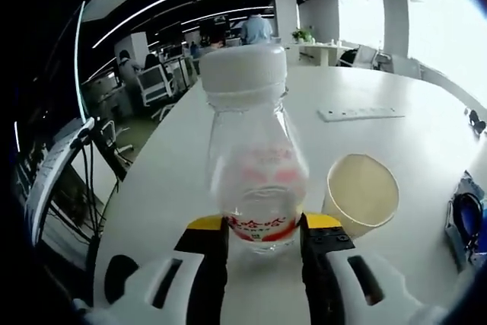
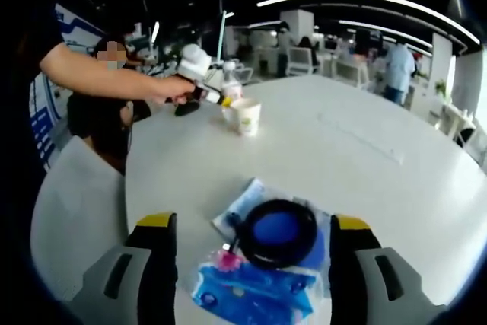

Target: Arrange the tabletop items into an orderly group along one side of the table until the central work area is clear of visible clutter.

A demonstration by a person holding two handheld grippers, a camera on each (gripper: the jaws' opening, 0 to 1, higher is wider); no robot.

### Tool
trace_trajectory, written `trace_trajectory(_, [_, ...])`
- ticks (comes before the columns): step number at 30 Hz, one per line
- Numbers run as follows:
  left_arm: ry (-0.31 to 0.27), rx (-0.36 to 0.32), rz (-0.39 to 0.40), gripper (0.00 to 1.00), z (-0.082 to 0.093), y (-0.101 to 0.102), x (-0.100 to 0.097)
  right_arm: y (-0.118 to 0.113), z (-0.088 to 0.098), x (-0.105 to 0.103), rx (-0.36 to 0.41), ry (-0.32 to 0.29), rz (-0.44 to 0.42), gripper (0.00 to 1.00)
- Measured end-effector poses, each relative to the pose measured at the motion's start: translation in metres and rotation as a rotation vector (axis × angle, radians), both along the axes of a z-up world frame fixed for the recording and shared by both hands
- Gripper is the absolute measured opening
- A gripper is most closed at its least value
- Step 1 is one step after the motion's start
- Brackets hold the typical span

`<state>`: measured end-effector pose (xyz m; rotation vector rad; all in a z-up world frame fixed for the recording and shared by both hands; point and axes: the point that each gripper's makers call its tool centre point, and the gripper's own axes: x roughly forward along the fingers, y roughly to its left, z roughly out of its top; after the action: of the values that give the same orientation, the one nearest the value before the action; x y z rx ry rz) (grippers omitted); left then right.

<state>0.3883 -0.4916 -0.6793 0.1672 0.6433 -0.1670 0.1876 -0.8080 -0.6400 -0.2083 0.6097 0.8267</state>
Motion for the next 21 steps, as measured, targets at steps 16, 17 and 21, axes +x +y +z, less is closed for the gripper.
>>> trace_trajectory(16, [-0.023, 0.028, -0.076, 0.58, 0.006, -0.004, -0.019, -0.001, -0.012, -0.002, -0.017, 0.039, 0.009, 0.75])
trace_trajectory(17, [-0.024, 0.026, -0.089, 0.59, 0.006, -0.006, -0.020, -0.001, -0.013, -0.002, -0.019, 0.041, 0.009, 0.74])
trace_trajectory(21, [-0.033, 0.038, -0.133, 0.62, 0.007, -0.007, -0.026, -0.001, -0.018, -0.003, -0.025, 0.054, 0.013, 0.72])
